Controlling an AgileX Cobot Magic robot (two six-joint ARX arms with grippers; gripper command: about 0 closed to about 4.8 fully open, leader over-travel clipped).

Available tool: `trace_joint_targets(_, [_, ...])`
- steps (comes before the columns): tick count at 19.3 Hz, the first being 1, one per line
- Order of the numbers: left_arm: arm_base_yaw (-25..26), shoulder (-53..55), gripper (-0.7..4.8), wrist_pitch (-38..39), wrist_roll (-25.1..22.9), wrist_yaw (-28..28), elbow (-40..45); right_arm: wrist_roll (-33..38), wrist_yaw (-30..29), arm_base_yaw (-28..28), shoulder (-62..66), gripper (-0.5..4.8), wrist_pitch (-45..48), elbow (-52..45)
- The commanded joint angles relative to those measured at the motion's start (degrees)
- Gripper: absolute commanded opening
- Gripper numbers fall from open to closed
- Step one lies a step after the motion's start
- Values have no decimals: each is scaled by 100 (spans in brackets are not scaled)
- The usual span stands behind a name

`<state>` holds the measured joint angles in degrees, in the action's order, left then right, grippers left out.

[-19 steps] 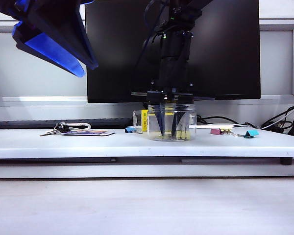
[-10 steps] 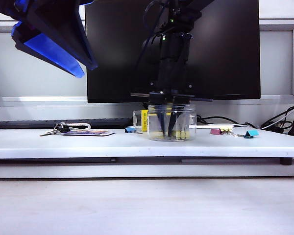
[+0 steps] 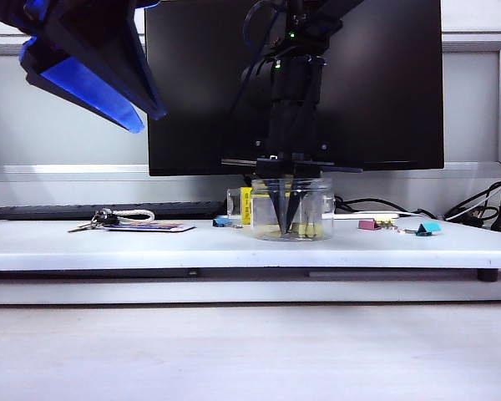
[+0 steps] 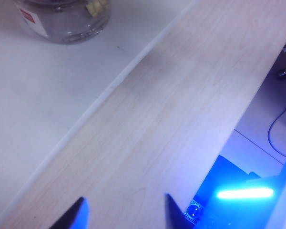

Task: Take the clips out of the round transparent plastic box and place them on the table.

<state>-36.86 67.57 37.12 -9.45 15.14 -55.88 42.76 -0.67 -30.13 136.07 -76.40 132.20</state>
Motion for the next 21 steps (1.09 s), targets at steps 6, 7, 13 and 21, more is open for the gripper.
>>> trace_joint_targets(6, [-4, -13, 214, -92, -66, 7, -20, -407, 238, -13, -120, -1, -2, 35])
trace_joint_targets(7, [-4, -13, 214, -98, -66, 7, -20, -437, 297, -13, -160, -1, -22, 33])
trace_joint_targets(13, [-4, -13, 214, -103, -63, 9, -20, -734, 245, -13, -348, -1, -140, 28])
trace_joint_targets(21, [-4, -13, 214, -79, -61, 9, -20, -1335, 17, -13, -197, 54, -271, 20])
